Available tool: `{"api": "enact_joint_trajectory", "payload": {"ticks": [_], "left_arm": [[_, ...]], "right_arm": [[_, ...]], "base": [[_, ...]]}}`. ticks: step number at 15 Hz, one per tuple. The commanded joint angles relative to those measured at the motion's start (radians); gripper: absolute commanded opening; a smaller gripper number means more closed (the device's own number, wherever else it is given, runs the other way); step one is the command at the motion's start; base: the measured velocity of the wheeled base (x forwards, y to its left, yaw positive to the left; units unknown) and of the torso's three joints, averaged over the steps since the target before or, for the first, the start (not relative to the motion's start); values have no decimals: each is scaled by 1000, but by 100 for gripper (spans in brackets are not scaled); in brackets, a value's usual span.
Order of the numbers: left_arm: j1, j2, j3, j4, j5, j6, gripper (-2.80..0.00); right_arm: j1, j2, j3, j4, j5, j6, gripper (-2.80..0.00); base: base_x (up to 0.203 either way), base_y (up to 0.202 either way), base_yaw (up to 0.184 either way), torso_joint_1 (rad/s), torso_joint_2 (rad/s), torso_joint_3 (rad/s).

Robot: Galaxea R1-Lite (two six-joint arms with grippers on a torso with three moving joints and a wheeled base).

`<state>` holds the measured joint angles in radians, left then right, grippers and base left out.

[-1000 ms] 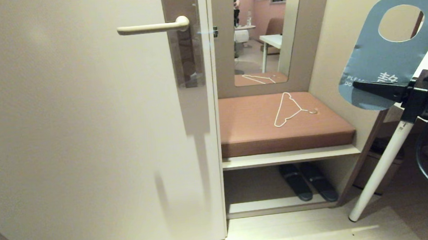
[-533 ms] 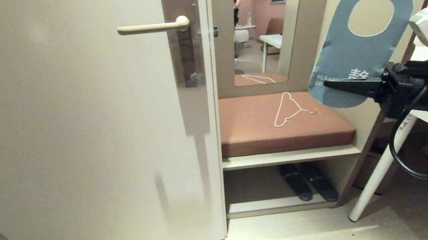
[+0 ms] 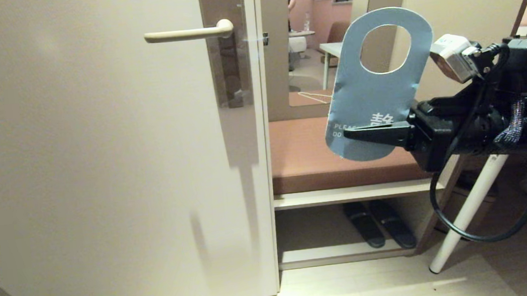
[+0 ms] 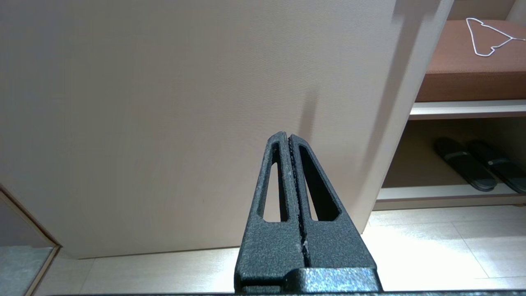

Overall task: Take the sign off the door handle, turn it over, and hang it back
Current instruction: Hand it to the other hand

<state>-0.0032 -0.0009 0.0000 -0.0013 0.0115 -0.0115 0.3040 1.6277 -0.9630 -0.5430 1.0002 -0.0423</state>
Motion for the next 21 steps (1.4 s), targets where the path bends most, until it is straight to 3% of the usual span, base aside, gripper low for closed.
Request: {"api": "enact_joint_trajectory", "payload": {"ticks": [1, 15, 21], "left_arm": [[0, 1, 0, 0, 1, -1, -280], [0, 1, 0, -2, 1, -1, -280], [0, 1, -3, -16, -8, 30, -280]], "right_arm": [[20, 14, 1, -3, 5, -1, -280], [30, 20, 13, -3, -1, -8, -280], [107, 31, 22, -3, -6, -7, -280]], "base": [[0, 0, 0, 0, 0, 0], [0, 0, 0, 0, 0, 0], [0, 0, 0, 0, 0, 0]]}}
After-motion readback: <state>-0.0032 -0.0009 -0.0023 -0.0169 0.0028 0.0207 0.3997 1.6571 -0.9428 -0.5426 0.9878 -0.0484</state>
